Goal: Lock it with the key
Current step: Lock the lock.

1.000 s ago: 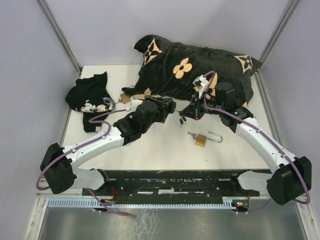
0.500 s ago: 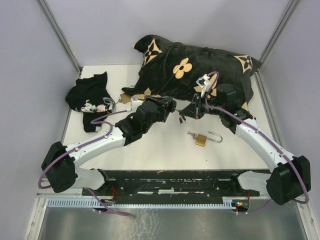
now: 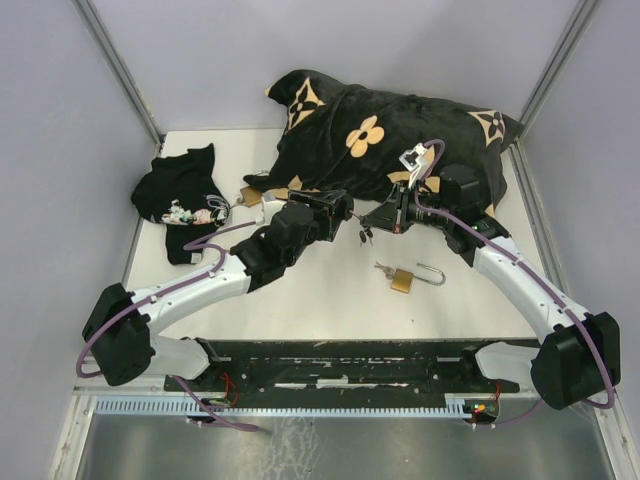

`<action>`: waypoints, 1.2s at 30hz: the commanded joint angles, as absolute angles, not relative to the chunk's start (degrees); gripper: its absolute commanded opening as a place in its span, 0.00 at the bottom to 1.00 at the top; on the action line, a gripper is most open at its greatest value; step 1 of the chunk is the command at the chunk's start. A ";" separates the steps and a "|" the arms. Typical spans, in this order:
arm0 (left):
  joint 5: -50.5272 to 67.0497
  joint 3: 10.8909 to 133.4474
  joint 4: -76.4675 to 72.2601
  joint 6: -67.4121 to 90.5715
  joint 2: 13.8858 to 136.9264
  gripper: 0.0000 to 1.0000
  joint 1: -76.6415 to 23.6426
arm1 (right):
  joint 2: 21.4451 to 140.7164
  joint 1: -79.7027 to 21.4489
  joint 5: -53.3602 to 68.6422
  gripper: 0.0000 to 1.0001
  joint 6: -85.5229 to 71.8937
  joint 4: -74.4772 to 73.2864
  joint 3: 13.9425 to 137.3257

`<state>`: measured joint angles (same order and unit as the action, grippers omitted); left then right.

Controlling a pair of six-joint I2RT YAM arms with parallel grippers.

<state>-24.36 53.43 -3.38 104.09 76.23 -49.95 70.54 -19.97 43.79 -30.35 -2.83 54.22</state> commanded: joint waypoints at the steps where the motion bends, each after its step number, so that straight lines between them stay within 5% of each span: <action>1: -18.76 53.05 -4.67 105.33 74.14 0.03 -51.84 | 68.99 -19.03 42.35 0.02 -32.12 10.64 55.76; 36: -17.30 54.16 -3.16 104.66 76.33 0.03 -51.80 | 66.47 -20.73 41.93 0.02 -18.70 3.38 58.69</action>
